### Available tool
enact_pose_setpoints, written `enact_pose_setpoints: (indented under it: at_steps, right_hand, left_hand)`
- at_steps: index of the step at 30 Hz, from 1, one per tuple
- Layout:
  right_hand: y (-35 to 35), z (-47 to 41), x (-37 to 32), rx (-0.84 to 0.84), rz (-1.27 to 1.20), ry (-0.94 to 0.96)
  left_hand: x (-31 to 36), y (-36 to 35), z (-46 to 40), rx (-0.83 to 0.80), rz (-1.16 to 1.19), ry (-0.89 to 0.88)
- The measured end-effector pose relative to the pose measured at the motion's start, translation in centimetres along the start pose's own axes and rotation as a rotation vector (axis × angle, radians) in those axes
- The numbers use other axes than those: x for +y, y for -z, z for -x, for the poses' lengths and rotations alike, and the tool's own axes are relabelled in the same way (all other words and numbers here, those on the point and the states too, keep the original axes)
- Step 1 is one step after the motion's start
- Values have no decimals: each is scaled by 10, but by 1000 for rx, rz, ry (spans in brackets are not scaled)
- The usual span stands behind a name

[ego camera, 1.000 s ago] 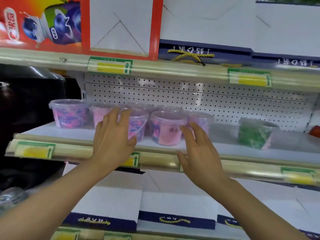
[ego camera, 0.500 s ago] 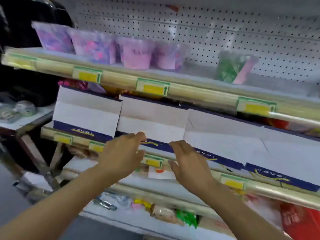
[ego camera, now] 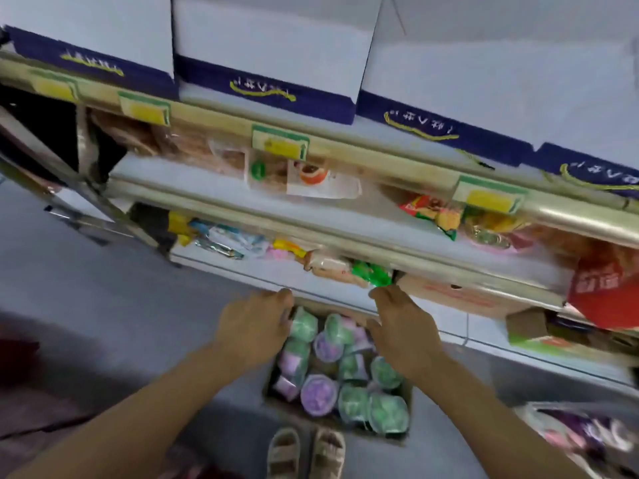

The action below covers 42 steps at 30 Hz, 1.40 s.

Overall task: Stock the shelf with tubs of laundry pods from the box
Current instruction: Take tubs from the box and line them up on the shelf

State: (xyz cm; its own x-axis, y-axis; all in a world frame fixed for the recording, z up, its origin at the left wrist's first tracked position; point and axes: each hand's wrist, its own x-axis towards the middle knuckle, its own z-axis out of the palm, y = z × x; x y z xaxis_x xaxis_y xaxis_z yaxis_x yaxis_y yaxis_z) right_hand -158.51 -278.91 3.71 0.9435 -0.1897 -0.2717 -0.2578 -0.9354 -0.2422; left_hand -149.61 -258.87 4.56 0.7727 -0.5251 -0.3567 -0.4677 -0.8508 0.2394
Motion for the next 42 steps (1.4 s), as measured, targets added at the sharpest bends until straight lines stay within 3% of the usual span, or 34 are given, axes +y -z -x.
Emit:
enact_pose_setpoints:
  at_steps: [8,13,28,35,42]
  right_hand:
    - [-127,15,31,-234,32,-239]
    - [-224,9,49,-401,-6,-284]
    - [-493,-59,104,-463,-208,-295]
    - [-564,-71,107,-432,-68,-256]
    - [-559,-75,114,-452,-435,-383]
  left_hand:
    - [-36,-142,-13,-244,-20,-18]
    - [-55,-228,-27,-355,17,18]
    - [-103,-469,-103,-360,55,167]
    - [-114,-527,-120,-326,96,155]
    - [-121,-544,-121,-339,199,219]
